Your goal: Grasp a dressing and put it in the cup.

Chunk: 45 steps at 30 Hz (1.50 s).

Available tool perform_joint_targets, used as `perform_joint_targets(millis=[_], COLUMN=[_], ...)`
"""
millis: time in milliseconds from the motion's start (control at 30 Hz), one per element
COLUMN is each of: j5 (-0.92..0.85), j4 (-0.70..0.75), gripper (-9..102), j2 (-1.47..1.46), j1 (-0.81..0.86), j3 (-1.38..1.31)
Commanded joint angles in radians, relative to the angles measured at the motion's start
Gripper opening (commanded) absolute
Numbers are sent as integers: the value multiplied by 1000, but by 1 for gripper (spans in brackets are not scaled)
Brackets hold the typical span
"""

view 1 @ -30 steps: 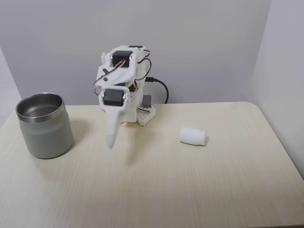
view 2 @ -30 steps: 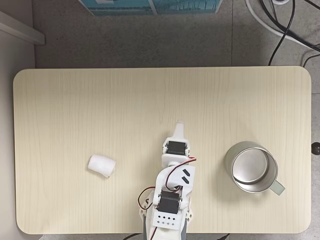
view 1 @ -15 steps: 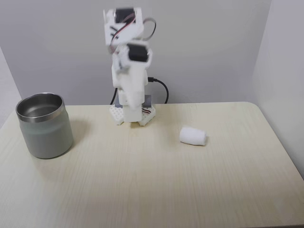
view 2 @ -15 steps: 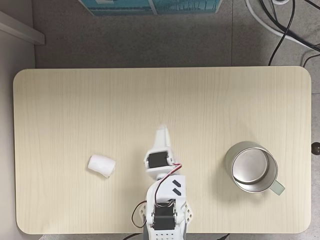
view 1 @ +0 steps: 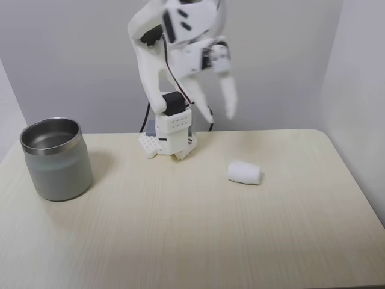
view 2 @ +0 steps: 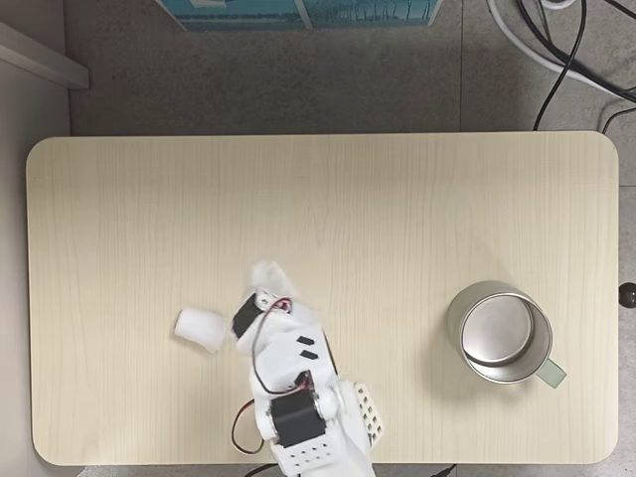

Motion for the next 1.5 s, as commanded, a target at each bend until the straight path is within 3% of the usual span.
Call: perform_joint_targets(millis=[0, 367, 1033, 1333, 1467], j5=[-114, -249, -270, -259, -242], j4=[126, 109, -390, -494, -512], gripper=[24, 33, 35, 33, 24], j2=[124, 394, 655, 742, 742], j1=[-117, -295, -278, -278, -279], j3=[91, 71, -296, -336, -344])
